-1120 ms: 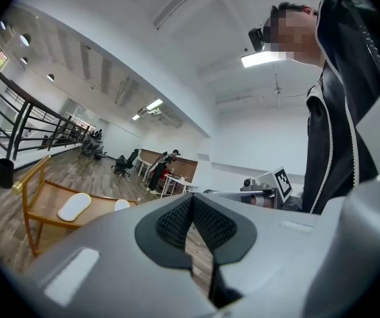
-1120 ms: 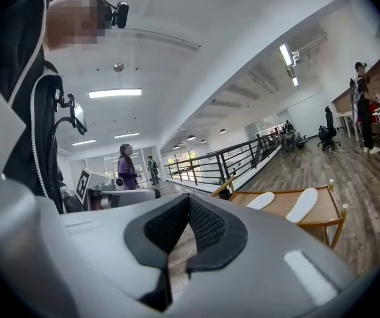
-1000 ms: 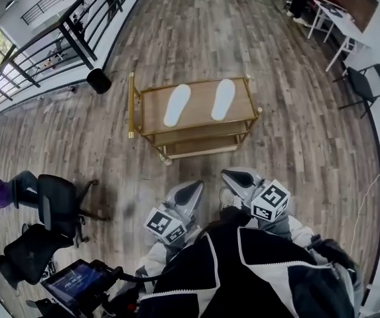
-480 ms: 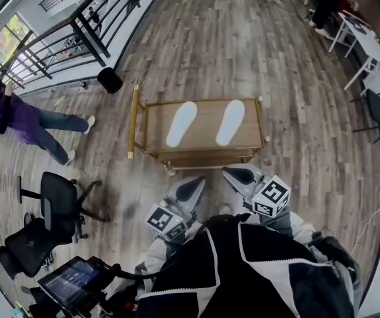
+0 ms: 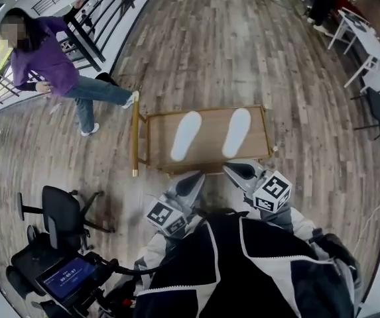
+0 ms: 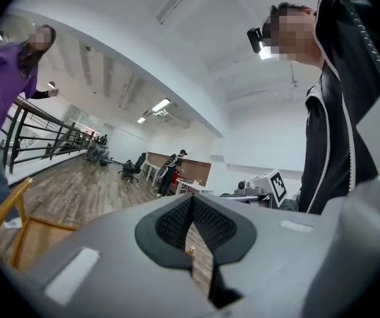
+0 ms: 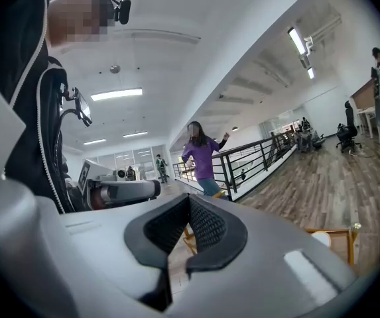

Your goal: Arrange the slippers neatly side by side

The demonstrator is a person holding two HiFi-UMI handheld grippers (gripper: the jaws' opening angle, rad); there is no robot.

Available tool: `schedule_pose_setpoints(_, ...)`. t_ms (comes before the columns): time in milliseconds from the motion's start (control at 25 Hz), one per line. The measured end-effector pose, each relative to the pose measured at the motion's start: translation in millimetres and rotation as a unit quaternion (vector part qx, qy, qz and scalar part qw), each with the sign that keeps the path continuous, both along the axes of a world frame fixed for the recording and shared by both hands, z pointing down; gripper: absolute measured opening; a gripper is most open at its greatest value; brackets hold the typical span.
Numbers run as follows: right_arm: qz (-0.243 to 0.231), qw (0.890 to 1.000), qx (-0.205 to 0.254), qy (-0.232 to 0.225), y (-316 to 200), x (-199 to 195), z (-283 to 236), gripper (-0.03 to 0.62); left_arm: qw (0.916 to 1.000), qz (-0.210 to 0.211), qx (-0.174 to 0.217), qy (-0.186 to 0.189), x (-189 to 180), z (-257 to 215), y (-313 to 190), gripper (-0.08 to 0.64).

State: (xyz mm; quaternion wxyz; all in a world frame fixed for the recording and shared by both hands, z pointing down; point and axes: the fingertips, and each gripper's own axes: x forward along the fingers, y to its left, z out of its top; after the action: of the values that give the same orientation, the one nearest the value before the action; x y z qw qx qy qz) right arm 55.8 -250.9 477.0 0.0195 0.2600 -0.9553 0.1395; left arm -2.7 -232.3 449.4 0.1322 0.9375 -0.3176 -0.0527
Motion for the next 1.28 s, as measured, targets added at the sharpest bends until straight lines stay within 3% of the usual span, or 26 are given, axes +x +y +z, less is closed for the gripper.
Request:
schedule_pose_setpoints(240,0.067,0.998,0.002,-0.007,-83.8,-25.3,-13.1,0.005,0.9981,0.059,0.013,-0.008,-33.4,-13.4,-94.9,0.02)
schedule_pose_setpoints(440,0.105,0.994,0.01,-0.021,-92.4,-31.9,-19.4,0.005,0.995,0.097,0.011,-0.021,-32.7,-15.5,-101.0,0.02)
schedule_pose_setpoints(640,0.092,0.996,-0.007,-0.018,-86.3,-38.2,-8.5,0.005,0.9951,0.098,0.006,-0.015,-32.8,-3.3,-99.9,0.018)
schedule_pose_setpoints(960,0.052,0.999,-0.008,-0.003,-96.2,-32.8,-8.0,0.005,0.9963,0.066,0.023,-0.05,-30.4,-4.0,-110.8,0.02)
schedule_pose_setpoints(1120,0.04,0.999,-0.007,0.003,-102.8,-19.4,-16.0,0.005,0.9939,0.031,-0.016,-0.104,-30.4,36.1,-137.1,0.02)
schedule_pose_setpoints(1240,0.04,0.999,-0.007,0.007,-104.5,-6.1,-17.8,0.005,0.982,0.021,-0.053,-0.18,-33.3,88.4,-164.4,0.023)
schedule_pose_setpoints(1280,0.041,0.999,-0.006,0.008,-103.7,-0.2,-16.9,0.005,0.9769,0.017,-0.072,-0.2,-34.1,110.1,-173.6,0.095)
